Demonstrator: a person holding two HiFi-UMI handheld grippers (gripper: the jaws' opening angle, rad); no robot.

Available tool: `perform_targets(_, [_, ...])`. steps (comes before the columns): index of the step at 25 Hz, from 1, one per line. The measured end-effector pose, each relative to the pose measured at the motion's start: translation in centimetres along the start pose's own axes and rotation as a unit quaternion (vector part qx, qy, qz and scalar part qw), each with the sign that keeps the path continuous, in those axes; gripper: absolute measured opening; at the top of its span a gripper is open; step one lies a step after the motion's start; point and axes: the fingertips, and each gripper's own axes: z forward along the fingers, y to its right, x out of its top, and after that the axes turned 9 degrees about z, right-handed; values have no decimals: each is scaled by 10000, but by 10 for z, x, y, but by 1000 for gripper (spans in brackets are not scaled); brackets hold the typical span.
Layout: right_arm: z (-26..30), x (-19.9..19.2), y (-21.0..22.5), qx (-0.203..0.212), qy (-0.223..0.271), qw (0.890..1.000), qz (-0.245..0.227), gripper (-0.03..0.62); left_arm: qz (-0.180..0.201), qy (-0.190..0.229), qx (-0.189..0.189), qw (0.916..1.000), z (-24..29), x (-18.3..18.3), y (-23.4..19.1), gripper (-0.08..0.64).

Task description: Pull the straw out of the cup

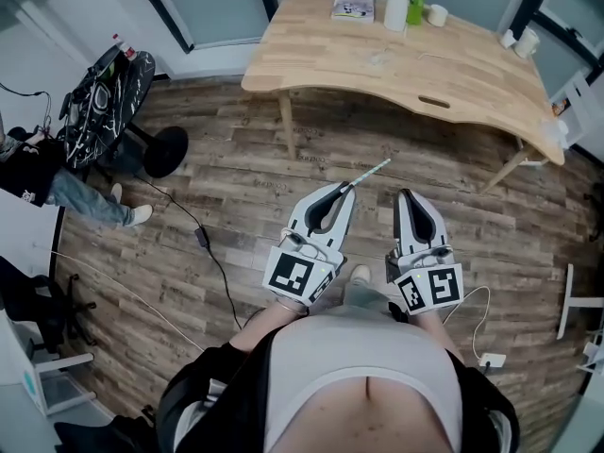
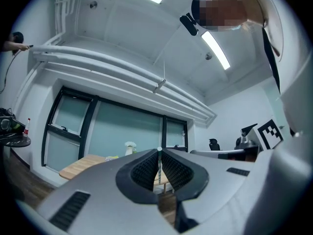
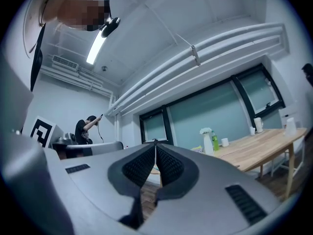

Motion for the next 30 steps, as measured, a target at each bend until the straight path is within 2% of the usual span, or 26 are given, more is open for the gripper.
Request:
perform_targets(16, [-77, -19, -109, -131, 143, 9998, -67, 31, 54, 56, -255, 9996, -127, 23, 23, 28])
perform_targets(24, [-99, -17, -138, -151, 163, 9996, -172, 31, 36, 128, -337, 9993, -155, 35, 34, 28])
perform_targets(30, [-115, -14, -142, -154, 167, 9995, -209, 31, 47, 165, -341, 9993, -164, 40, 44, 28])
